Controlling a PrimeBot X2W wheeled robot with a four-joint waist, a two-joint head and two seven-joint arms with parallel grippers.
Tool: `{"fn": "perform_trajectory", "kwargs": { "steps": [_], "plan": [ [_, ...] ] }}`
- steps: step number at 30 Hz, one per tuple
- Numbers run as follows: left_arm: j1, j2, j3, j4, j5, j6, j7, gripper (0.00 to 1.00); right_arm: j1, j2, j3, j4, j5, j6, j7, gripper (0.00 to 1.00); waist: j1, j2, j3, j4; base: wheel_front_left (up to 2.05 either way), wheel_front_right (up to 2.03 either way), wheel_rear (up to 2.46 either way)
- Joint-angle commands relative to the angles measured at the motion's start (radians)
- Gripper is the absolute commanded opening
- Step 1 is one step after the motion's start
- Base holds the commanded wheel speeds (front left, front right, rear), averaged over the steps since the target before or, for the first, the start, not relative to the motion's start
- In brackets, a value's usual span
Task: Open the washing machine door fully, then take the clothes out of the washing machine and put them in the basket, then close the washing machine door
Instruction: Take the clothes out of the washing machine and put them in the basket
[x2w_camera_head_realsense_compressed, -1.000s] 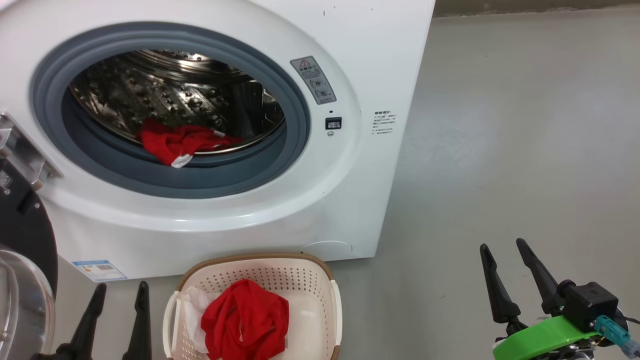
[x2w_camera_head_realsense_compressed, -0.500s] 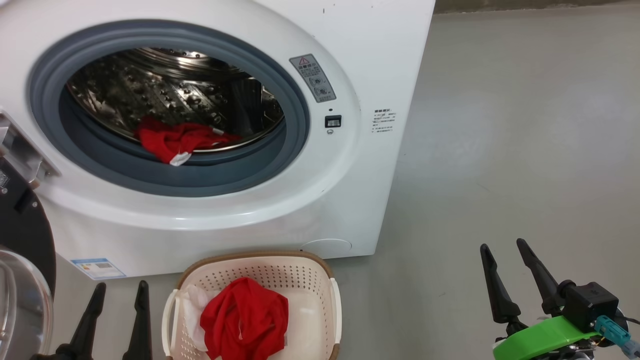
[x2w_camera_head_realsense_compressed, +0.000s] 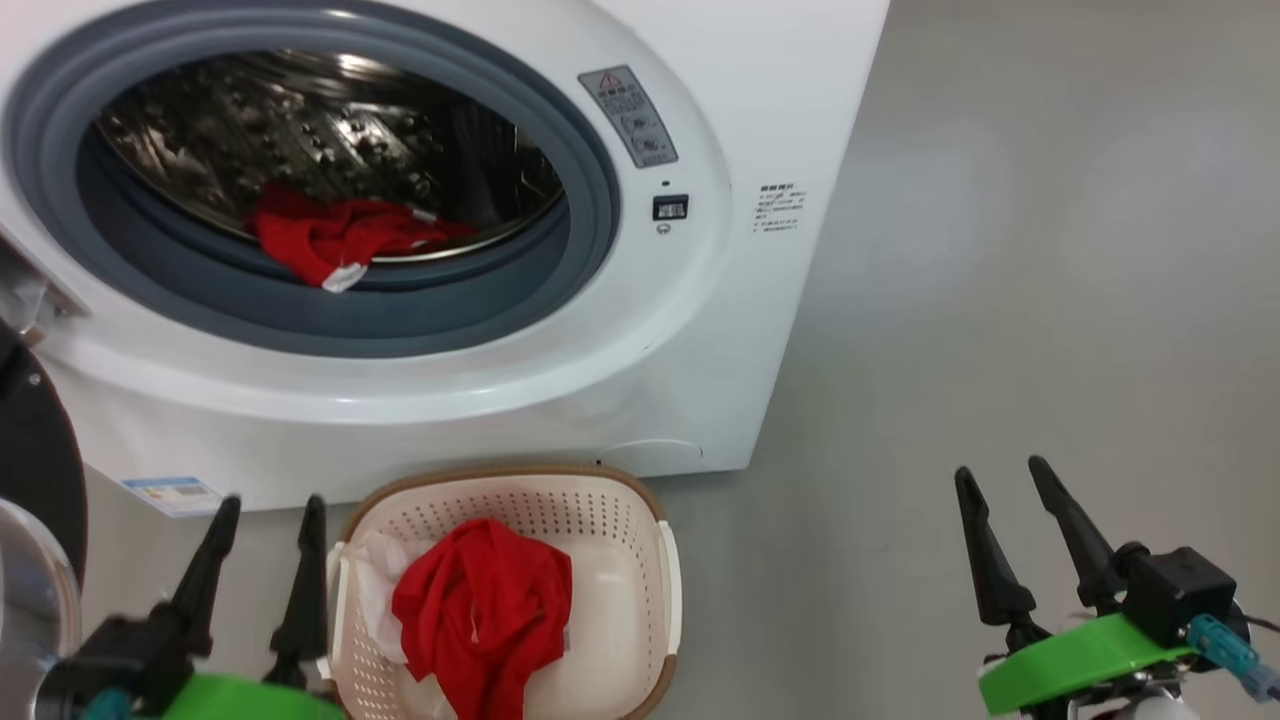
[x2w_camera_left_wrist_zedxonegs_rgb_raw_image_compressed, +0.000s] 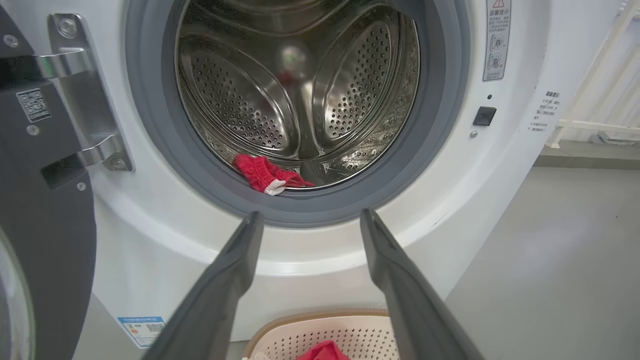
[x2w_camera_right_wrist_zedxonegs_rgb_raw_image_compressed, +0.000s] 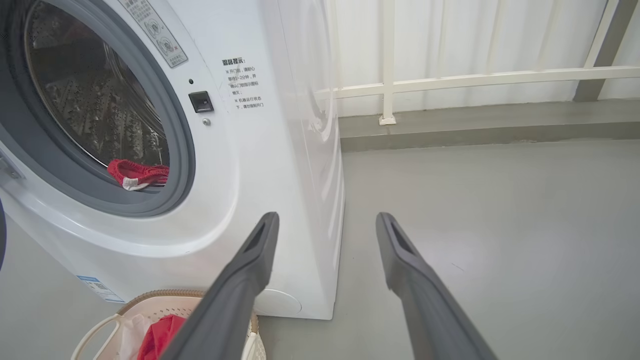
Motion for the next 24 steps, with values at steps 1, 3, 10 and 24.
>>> {"fn": "perform_trajectory", "kwargs": {
  "steps": [1, 3, 10, 24],
  "plan": [
    [-0.074, 0.035, 0.012, 0.008, 0.016, 0.001, -0.005, 1.00, -0.049, -0.003, 0.020, -0.029, -0.006, 0.006, -0.006, 1.00, 0.0000, 0.0000, 0.037, -0.001, 0.00, 0.00, 0.00],
    [-0.129, 0.053, -0.009, 0.051, 0.030, 0.001, -0.005, 1.00, -0.064, 0.000, 0.025, -0.030, -0.008, 0.006, -0.006, 1.00, 0.0000, 0.0000, 0.059, -0.005, 0.00, 0.00, 0.00],
    [-0.352, 0.117, -0.087, 0.252, 0.135, 0.010, -0.005, 1.00, -0.107, 0.005, 0.044, -0.031, -0.008, 0.006, -0.006, 1.00, 0.0000, 0.0000, 0.120, -0.026, 0.00, 0.00, 0.00],
    [-0.738, 0.178, -0.238, 0.590, 0.332, 0.065, 0.070, 1.00, -0.161, 0.006, 0.080, -0.035, 0.045, 0.006, -0.006, 1.00, 0.0000, 0.0000, 0.198, -0.059, 0.00, 0.00, 0.00]
  ]
}}
